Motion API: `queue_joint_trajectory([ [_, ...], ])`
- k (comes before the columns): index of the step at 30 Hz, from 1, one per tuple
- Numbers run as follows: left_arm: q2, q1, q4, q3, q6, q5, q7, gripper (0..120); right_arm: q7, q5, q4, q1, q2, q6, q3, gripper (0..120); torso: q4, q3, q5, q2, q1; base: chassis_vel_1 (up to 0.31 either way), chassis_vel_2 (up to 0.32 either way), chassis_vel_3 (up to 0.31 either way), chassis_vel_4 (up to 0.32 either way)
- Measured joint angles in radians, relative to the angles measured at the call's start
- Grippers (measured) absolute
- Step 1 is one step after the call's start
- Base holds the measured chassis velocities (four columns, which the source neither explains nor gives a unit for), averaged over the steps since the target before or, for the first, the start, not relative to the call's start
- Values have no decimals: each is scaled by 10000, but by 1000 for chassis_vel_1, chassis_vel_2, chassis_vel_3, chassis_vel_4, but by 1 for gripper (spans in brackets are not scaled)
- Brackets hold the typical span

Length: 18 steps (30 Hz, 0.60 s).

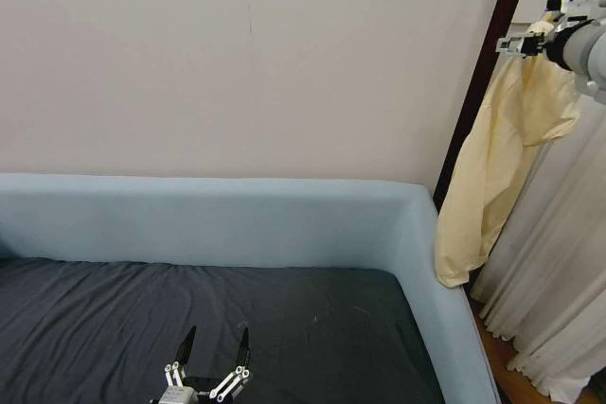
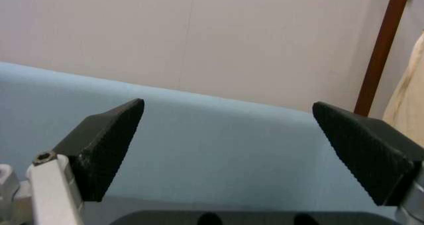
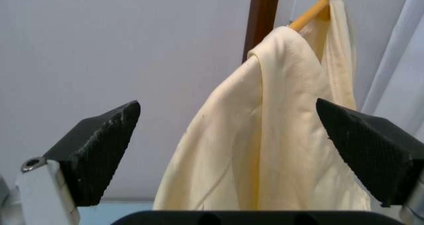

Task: Pick up the clothes from the sofa and hang them on the clothes hanger.

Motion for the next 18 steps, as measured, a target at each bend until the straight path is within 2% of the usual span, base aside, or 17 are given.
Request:
queue_joint_trajectory([
  [1, 0, 0, 0, 0, 0, 0, 0, 100, 0, 0, 0, 0, 0, 0, 0, 100, 0, 0, 0, 0, 0, 0, 0, 0, 0],
  [4, -15, -10, 28, 28, 6, 50, 28, 100, -598, -141, 1504, -2520, -1290, 875, 1818, 100, -16, -2, 8, 1, -3, 0, 0, 0, 0],
  [6, -17, -9, 38, 33, 6, 51, 38, 100, -647, -142, 1791, -2943, -1514, 1082, 2068, 100, -14, -2, 7, 0, -2, 0, 0, 0, 0],
  [8, -48, -43, 112, 57, -29, 77, 81, 100, -788, -179, 2397, -3986, -1968, 1844, 2655, 100, -6, -3, -4, 2, -3, 0, 0, 0, 0],
  [9, -55, -46, 119, 57, -36, 81, 84, 100, -807, -194, 2434, -4071, -1987, 1909, 2705, 100, -6, -3, -4, 2, -3, 0, 0, 0, 0],
  [10, -128, -51, 138, 47, -71, 96, 97, 100, -1005, -464, 2638, -4937, -2021, 2390, 3319, 100, 3, -1, -6, 0, -2, 0, 0, 0, 0],
  [11, -128, -51, 138, 47, -71, 96, 97, 100, -1005, -464, 2638, -4937, -2021, 2390, 3319, 100, 3, -1, -6, 0, -2, 0, 0, 0, 0],
  [12, -232, 11, 125, -4, -118, 127, 102, 100, -1181, -860, 2723, -5813, -1881, 2765, 3969, 100, -2, -1, -8, 1, -2, 0, 0, 0, 0],
  [15, -377, 129, 81, -100, -195, 165, 104, 100, -1557, -1476, 2819, -7284, -1541, 3235, 4881, 100, 2, 0, -1, 0, -2, 0, 0, 0, 0],
  [16, -425, 182, 62, -182, -229, 168, 105, 100, -2038, -2279, 2788, -8765, -1160, 3785, 5990, 100, 3, 1, 2, -1, 1, 0, 0, 0, 0],
  [17, -425, 182, 62, -182, -229, 168, 105, 100, -2038, -2279, 2788, -8765, -1160, 3785, 5990, 100, 3, 1, 2, -1, 1, 0, 0, 0, 0],
  [18, -430, 179, 70, -231, -232, 163, 104, 100, -2539, -2974, 2755, -10246, -768, 4307, 6820, 100, -1, 0, -5, 0, 0, 0, 0, 0, 0],
])
